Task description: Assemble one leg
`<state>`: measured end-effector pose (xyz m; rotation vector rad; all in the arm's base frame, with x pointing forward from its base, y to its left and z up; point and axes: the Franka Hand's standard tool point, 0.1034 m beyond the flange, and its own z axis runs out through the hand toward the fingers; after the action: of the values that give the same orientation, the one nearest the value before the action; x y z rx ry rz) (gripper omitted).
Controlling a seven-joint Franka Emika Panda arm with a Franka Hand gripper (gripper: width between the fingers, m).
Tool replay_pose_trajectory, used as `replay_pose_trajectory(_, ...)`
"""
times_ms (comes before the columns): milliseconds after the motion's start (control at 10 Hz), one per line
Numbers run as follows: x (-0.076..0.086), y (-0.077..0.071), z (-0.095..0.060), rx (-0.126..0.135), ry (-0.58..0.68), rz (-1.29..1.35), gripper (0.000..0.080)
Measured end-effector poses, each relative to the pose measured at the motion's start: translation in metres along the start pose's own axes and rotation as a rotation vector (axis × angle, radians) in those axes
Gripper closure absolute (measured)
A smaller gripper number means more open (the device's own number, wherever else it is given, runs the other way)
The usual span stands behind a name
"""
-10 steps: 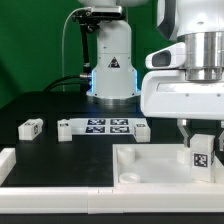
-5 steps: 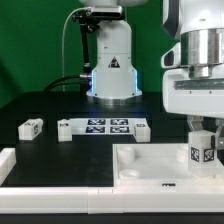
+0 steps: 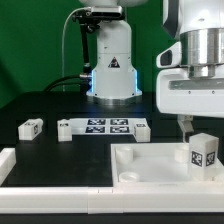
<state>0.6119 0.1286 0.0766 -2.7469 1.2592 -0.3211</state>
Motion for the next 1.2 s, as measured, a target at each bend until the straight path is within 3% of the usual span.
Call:
replay_pose_trajectory(300,0.0017,0.0009,0.0001,-0.006,0.005,-0.369,0.0151)
replay_pose_trajectory(700,-0.0036,0.0031,0.0003,-0.049,-0.022,-0.796,0.015)
replay_pose_trajectory(1200,0.004,0.0065,0.0003,-0.09,-0.043,-1.349,0.015)
